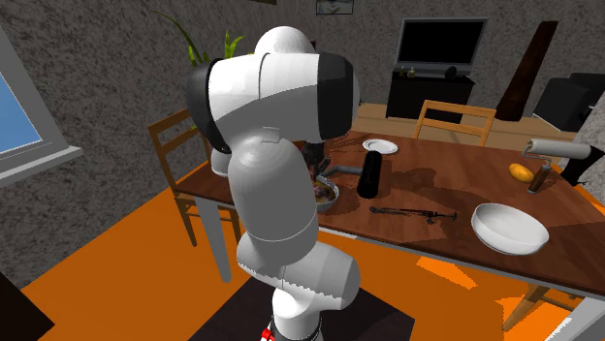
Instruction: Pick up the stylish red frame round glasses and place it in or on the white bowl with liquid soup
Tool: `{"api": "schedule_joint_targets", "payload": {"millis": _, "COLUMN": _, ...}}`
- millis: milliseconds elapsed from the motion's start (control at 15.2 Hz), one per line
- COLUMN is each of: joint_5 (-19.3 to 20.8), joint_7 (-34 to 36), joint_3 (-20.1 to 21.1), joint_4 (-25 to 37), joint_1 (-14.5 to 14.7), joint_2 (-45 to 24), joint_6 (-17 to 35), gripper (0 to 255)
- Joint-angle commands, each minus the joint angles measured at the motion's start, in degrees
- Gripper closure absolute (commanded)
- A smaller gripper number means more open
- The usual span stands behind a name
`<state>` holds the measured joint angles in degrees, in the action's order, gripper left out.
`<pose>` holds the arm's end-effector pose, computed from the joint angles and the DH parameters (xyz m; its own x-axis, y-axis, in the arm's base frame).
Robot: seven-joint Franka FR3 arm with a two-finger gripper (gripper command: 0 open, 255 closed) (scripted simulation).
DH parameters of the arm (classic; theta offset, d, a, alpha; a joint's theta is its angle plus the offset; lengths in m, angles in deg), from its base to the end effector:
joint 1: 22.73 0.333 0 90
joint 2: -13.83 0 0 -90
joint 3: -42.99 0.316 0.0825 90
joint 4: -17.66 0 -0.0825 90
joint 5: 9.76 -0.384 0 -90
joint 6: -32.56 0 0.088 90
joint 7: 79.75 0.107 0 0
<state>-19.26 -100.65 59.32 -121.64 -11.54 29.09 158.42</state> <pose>0.3989 0.2154 0.4040 0.7380 0.6734 0.0428 0.6748 -0.7363 -0.0505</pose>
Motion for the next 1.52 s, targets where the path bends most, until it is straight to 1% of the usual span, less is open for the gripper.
{"api": "schedule_joint_targets", "payload": {"millis": 0, "joint_5": 0.01, "joint_7": -0.02, "joint_3": 0.17, "joint_4": -1.09, "joint_1": 0.01, "joint_2": -0.87, "joint_6": 1.99, "gripper": 255}}
{"api": "schedule_joint_targets", "payload": {"millis": 132, "joint_5": 0.06, "joint_7": 0.00, "joint_3": 0.32, "joint_4": -1.84, "joint_1": 0.00, "joint_2": -1.69, "joint_6": 3.54, "gripper": 255}}
{"api": "schedule_joint_targets", "payload": {"millis": 660, "joint_5": 0.06, "joint_7": 0.00, "joint_3": 0.32, "joint_4": -1.84, "joint_1": 0.00, "joint_2": -1.69, "joint_6": 3.54, "gripper": 255}}
{"api": "schedule_joint_targets", "payload": {"millis": 726, "joint_5": 0.06, "joint_7": 0.00, "joint_3": 0.32, "joint_4": -1.84, "joint_1": 0.00, "joint_2": -1.69, "joint_6": 3.54, "gripper": 0}}
{"api": "schedule_joint_targets", "payload": {"millis": 1056, "joint_5": 0.06, "joint_7": 0.00, "joint_3": 0.32, "joint_4": -1.84, "joint_1": 0.00, "joint_2": -1.69, "joint_6": 3.54, "gripper": 0}}
{"api": "schedule_joint_targets", "payload": {"millis": 1320, "joint_5": -0.04, "joint_7": -0.35, "joint_3": -0.65, "joint_4": 2.22, "joint_1": -0.16, "joint_2": 2.24, "joint_6": -4.44, "gripper": 0}}
{"api": "schedule_joint_targets", "payload": {"millis": 1452, "joint_5": -0.04, "joint_7": -0.35, "joint_3": -0.66, "joint_4": 2.22, "joint_1": -0.15, "joint_2": 2.25, "joint_6": -4.44, "gripper": 0}}
